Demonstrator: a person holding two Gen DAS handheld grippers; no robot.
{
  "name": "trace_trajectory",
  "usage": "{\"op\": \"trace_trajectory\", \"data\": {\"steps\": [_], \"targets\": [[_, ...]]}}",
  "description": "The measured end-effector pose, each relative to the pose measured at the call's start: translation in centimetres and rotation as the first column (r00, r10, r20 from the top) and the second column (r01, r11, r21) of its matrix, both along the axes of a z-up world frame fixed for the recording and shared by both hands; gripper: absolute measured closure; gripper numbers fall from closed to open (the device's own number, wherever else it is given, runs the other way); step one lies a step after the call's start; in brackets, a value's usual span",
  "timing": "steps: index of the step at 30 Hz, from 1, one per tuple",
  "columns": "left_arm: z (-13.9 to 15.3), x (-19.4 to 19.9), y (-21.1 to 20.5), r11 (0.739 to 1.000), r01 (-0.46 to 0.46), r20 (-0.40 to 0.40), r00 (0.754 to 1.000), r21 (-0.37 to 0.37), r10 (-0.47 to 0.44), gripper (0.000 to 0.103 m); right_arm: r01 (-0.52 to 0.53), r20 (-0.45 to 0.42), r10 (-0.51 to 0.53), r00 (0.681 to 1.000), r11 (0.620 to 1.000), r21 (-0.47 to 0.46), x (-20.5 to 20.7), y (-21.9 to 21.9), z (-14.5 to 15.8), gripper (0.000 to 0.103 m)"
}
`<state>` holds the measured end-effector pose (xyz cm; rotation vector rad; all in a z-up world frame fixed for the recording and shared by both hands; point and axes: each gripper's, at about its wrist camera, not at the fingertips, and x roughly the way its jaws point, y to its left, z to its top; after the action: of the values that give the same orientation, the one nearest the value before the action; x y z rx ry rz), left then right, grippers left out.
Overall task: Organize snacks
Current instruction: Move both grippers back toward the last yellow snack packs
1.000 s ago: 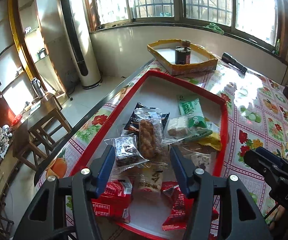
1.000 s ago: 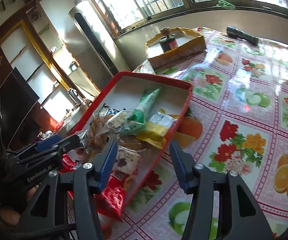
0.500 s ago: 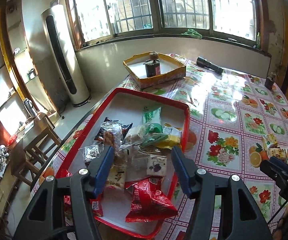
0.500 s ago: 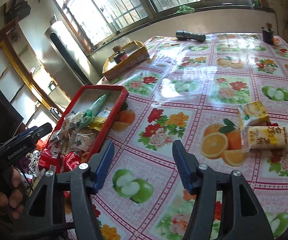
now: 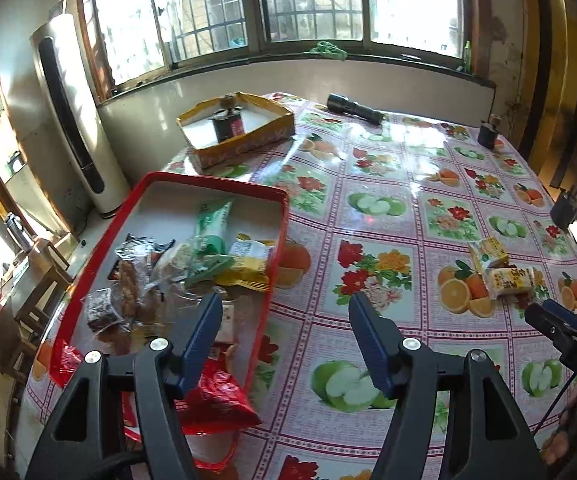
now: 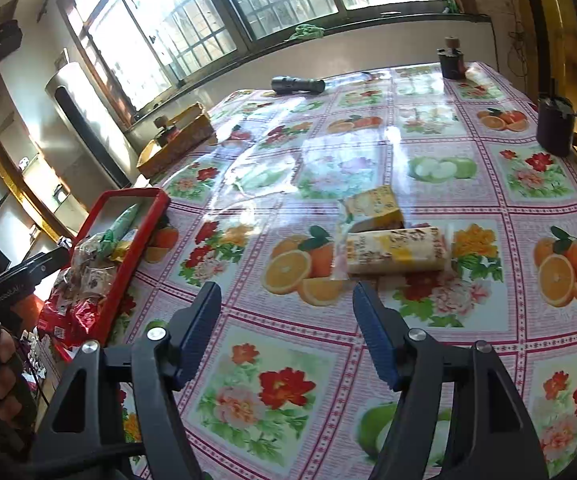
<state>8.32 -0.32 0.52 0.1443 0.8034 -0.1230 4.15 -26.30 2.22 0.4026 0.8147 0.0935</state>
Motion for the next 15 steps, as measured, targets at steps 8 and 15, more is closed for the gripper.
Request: {"op": "trace_trajectory", "data": {"steps": [8, 15], "targets": [[-1.8, 1.2, -5.8, 0.983, 0.171, -0.111, 0.978, -0.066, -0.178, 0.037, 0.068, -0.043, -0.069, 0.997, 0.998, -0.018, -0.5, -3.1, -1.7, 0.034], [-2.5, 4.0, -10.0, 0.960, 0.272, -0.157, 0.948, -0.060, -0.278, 0.037, -0.010, -0.036, 0.007, 0.999, 0.996, -0.084, 1.5, -4.0, -1.7, 0.033]]}}
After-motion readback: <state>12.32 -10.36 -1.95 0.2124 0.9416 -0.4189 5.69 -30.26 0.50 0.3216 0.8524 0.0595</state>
